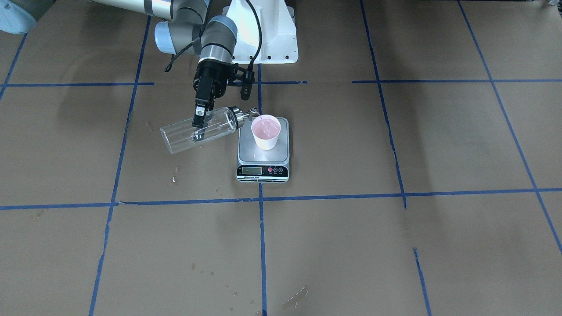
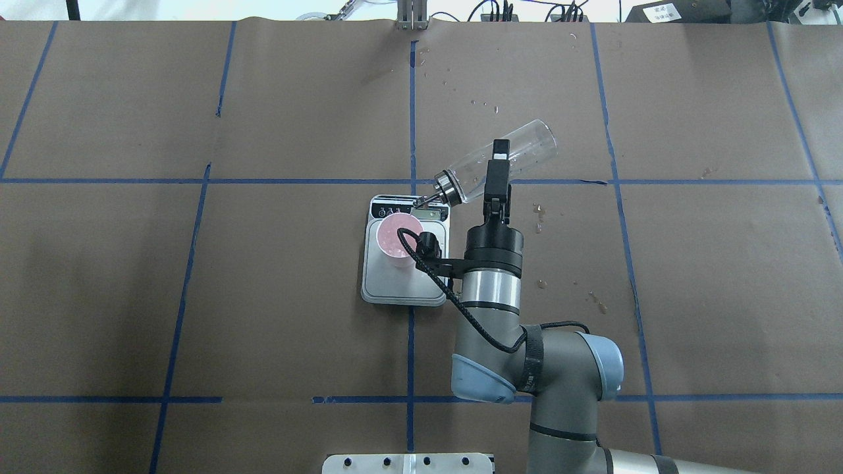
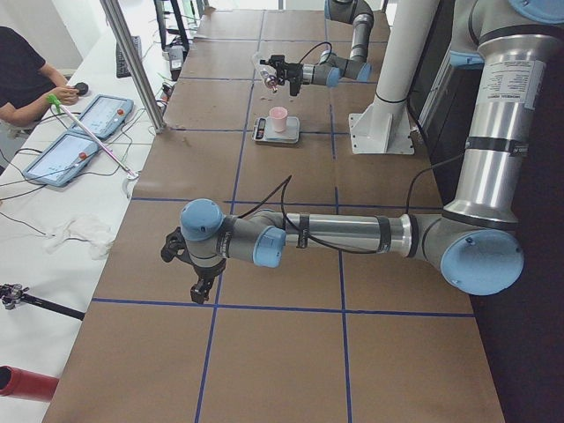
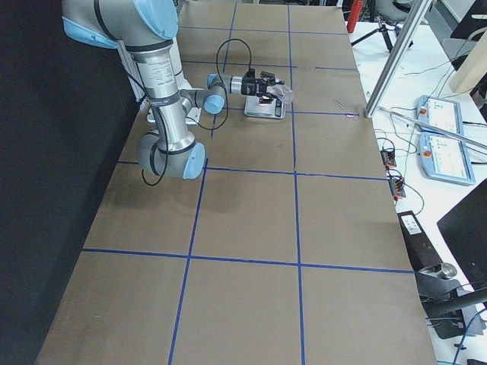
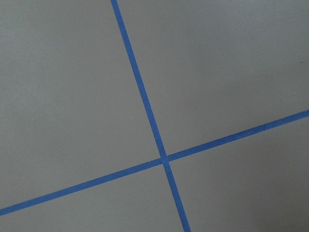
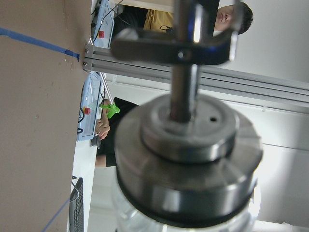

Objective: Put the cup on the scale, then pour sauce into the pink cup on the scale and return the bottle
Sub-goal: 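Tilt the bottle upright and carry it back toward its spot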

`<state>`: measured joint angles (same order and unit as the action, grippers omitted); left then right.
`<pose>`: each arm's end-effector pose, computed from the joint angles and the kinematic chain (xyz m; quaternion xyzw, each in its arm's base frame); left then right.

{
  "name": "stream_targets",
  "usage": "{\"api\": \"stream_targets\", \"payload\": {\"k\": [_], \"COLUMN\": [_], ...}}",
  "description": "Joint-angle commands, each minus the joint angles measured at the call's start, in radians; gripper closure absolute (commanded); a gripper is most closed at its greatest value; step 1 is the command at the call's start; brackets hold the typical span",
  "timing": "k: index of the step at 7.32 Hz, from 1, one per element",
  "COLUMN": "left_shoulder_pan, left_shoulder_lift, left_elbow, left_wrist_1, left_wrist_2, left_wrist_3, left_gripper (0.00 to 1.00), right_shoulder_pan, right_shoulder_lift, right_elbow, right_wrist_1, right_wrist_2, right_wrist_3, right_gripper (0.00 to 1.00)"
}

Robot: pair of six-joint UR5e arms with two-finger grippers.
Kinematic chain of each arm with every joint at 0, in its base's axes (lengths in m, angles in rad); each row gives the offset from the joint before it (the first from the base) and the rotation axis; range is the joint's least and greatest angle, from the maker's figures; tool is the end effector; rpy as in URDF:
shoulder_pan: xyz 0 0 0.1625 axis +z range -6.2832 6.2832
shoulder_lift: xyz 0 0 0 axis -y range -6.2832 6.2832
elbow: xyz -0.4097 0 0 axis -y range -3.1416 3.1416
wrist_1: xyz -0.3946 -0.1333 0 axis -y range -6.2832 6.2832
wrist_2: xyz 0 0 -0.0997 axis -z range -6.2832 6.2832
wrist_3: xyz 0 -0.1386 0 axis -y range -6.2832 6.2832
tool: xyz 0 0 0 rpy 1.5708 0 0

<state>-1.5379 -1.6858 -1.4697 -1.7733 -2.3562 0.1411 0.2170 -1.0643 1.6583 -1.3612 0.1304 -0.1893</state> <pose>-0.0169 -0.5609 0.6383 0.1202 0.3745 0.1210 0.9114 -0.5354 -0.3953 0.2407 0.5793 0.3453 -0.2975 0.6757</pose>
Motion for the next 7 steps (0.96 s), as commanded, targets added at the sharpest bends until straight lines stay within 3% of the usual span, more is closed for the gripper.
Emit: {"api": "stream_targets", "payload": {"k": [1,4,7], "left_shoulder_pan": [-0.001,-0.001,-0.001], "left_shoulder_lift": [0.0,0.0,0.0], "left_elbow": [-0.004,-0.004,-0.006], "left_wrist_1": [0.0,0.0,0.0], "left_wrist_2": [0.0,0.002,0.002], "left_wrist_3": [0.0,-0.002,-0.002], "left_gripper": [0.0,0.0,0.0], "right_shoulder_pan": [-0.004,-0.005,-0.002], "right_shoulder_lift": [-0.016,-0.06,-0.08], "right_elbow": [0.009,0.119,0.211], "right_wrist_1": [0.001,0.001,0.001], "right_wrist_2": [0.032,0.119,0.243], "right_wrist_3": [0.121,0.255,0.552], "right_gripper": [1.0,1.0,1.0]}}
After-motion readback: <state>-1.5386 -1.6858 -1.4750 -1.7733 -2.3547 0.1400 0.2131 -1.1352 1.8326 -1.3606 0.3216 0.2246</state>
